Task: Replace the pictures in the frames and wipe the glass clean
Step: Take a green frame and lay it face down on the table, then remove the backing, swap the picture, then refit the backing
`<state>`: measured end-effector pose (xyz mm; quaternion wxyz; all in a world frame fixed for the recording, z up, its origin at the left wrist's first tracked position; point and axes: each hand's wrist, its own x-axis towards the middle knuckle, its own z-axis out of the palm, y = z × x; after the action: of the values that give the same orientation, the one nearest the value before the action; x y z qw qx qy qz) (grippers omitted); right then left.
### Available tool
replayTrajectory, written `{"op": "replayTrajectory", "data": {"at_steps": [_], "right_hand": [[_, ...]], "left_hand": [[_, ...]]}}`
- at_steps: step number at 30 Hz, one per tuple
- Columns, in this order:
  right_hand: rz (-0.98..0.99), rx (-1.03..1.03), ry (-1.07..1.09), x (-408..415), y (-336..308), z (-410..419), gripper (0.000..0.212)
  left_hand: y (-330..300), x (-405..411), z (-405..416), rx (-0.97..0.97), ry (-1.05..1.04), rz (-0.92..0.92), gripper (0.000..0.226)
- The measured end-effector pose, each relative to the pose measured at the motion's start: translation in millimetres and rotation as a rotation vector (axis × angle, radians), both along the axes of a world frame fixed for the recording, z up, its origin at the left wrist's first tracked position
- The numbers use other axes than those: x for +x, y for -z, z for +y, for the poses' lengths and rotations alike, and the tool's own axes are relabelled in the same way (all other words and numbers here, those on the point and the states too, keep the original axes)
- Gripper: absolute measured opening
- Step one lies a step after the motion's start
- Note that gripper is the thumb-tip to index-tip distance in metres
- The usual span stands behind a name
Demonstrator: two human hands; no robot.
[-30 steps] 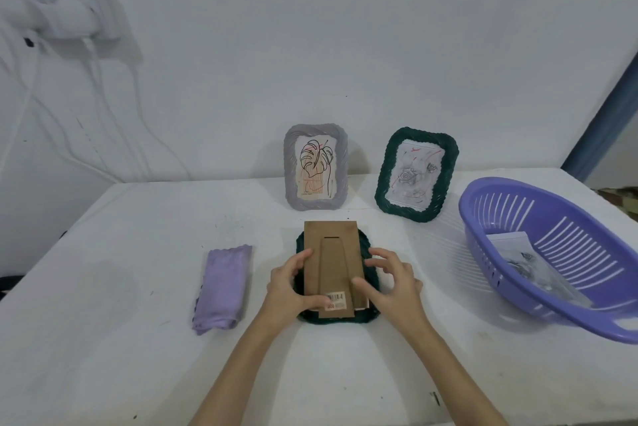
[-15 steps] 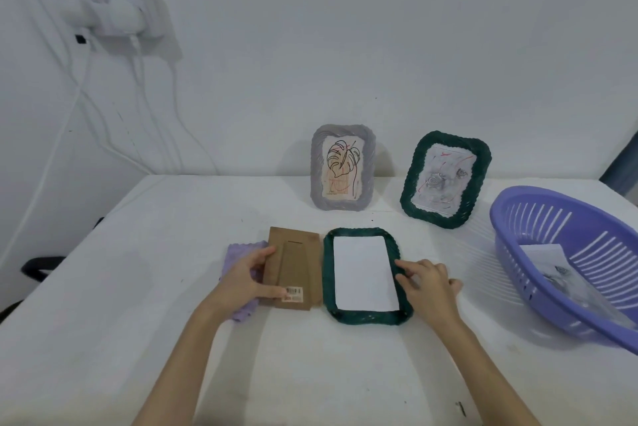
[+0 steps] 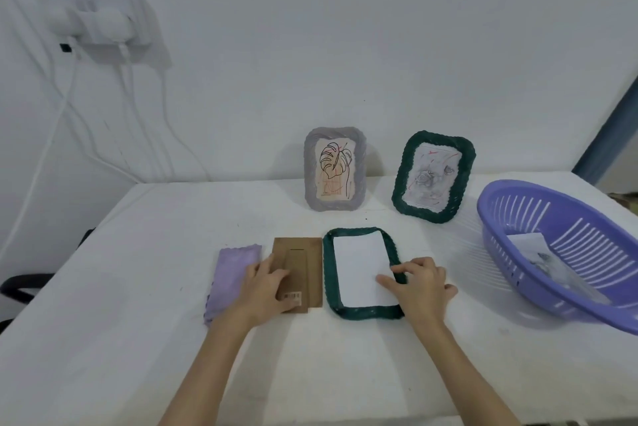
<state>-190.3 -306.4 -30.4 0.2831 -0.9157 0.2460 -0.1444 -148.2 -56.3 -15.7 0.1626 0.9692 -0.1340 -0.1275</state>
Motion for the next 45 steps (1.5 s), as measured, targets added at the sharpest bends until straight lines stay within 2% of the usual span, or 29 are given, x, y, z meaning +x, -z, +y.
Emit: {"op": "replayTrajectory", "data": {"at_steps": [2,4,7,9,11,13,16,18,21,23,26,28,32,35,37,40,45], "right_hand": [[-0.064,-0.023,0.032,-1,-1,4,0.016],[-0.105,-0.045,0.017,-1,0,5,0.012],[-0.205,0.173,-0.106,1,-2,4,0.033],[-0.338,0.366,-0.161,0,-9,3,0.038],[-0.417,0.488,-0.177,-1,-18,1,0.033],[-0.457,0.494,-0.193,-3,-25,-3,0.030],[-0.430,0.440,-0.210,-7,-37,-17,0.030],[-0.449,0.243,-0.190,-13,-45,-39,0.034],[-0.442,-0.270,0.009,-25,-55,-84,0.037],[-0.296,-0.400,0.120,-35,-60,-113,0.040],[-0.035,-0.369,0.106,-47,-62,-143,0.042],[0.012,-0.294,0.049,-51,-63,-158,0.040],[-0.108,-0.245,0.010,-56,-69,-176,0.032],[-0.148,-0.182,0.005,-58,-77,-191,0.029],[-0.177,-0.150,-0.021,-58,-79,-197,0.026],[-0.231,-0.118,-0.045,-57,-78,-202,0.024],[-0.259,-0.135,-0.092,-54,-70,-207,0.024]], "left_hand": [[2,0,-2,0.018,0.023,-0.055,0.058],[2,-2,-10,-0.108,0.008,-0.129,0.058],[-5,-5,-30,-0.618,-0.007,-0.181,0.054],[-13,-8,-48,-0.885,-0.031,-0.084,0.049],[-20,-7,-66,-1.048,-0.059,0.086,0.051],[-25,-7,-84,-1.169,-0.097,0.216,0.051],[-28,-4,-108,-1.245,-0.126,0.231,0.051],[-29,-3,-121,-1.268,-0.105,0.244,0.052],[-28,-1,-145,-1.239,-0.063,0.248,0.054],[-26,-2,-165,-1.228,-0.044,0.259,0.056],[-21,0,-198,-1.230,-0.013,0.295,0.056],[-16,4,-219,-1.210,-0.008,0.335,0.058],[2,12,-246,-0.944,0.059,0.328,0.066],[17,17,-261,-0.520,0.213,0.118,0.066],[20,17,-272,-0.336,0.280,0.002,0.059],[22,15,-292,-0.247,0.302,-0.063,0.055],[28,11,-315,-0.230,0.273,-0.137,0.058]]}}
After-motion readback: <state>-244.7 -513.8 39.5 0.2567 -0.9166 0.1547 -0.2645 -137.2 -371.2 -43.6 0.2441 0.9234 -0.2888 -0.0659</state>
